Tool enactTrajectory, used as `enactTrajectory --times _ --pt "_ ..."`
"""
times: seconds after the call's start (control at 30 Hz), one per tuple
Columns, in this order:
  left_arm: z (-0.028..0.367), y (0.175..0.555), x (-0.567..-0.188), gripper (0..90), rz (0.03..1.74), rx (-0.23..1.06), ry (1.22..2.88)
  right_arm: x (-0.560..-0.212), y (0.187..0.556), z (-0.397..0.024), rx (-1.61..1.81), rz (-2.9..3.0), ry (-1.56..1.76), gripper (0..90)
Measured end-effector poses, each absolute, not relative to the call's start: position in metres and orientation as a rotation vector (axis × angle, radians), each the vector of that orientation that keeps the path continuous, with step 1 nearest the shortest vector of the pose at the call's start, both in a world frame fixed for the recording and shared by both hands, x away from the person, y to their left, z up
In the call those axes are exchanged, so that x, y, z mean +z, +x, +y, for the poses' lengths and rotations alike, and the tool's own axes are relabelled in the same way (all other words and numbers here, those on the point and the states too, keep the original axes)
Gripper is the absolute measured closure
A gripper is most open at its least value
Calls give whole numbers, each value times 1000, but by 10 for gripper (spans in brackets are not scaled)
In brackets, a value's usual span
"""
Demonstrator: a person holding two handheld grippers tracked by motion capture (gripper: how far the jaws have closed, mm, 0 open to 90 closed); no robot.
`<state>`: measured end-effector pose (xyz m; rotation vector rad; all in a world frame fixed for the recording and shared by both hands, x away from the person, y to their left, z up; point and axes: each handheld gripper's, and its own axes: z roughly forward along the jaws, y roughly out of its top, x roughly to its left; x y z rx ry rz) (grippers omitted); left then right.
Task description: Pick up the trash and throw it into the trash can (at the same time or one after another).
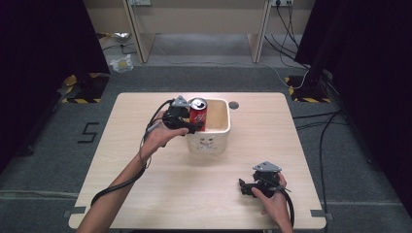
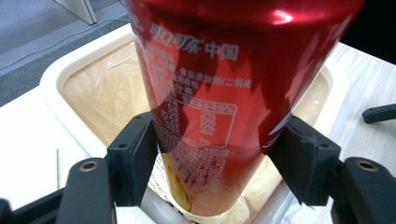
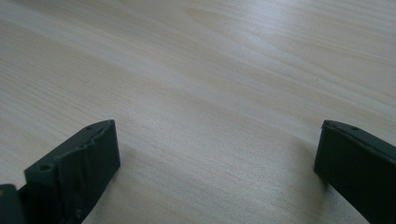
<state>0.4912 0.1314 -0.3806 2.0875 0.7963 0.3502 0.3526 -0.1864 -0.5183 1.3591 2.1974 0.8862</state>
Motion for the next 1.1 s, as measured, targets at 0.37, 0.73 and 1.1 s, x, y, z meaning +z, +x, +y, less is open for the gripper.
enactTrajectory --times 0.37,0.73,1.1 --pt "134 490 -374 307 802 353 2060 -518 353 -186 886 2198 1360 3" --pt "143 485 -358 262 813 362 2003 -518 353 -186 887 2199 1359 2" --pt "167 483 -351 253 845 367 1959 -518 353 -186 886 2199 1359 2"
